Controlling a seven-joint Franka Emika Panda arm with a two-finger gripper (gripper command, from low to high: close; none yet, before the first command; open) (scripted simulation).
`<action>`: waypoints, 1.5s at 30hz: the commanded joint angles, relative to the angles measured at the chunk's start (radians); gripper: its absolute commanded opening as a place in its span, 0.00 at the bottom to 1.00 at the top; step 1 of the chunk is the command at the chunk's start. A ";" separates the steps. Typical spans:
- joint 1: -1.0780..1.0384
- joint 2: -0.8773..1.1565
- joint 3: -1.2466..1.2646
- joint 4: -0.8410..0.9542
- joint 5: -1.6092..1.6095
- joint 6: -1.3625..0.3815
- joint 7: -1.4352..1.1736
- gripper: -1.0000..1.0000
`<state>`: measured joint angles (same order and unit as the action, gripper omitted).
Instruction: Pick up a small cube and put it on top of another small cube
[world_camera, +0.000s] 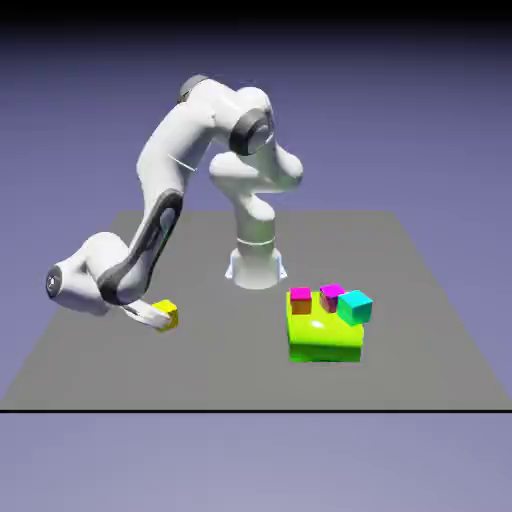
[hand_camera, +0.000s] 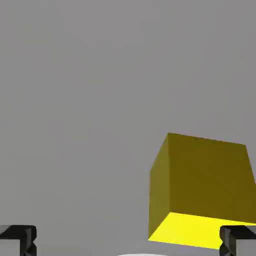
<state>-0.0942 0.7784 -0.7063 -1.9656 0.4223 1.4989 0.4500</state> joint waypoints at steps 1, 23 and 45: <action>-0.003 0.036 -0.019 0.023 0.011 -0.041 -0.008 0.50; -0.055 0.037 0.173 0.044 0.086 -0.135 0.158 0.00; -0.187 -0.349 0.970 -0.132 0.195 0.018 0.758 0.00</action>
<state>-0.2816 0.4291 0.2635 -2.0977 0.6193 1.5176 1.2076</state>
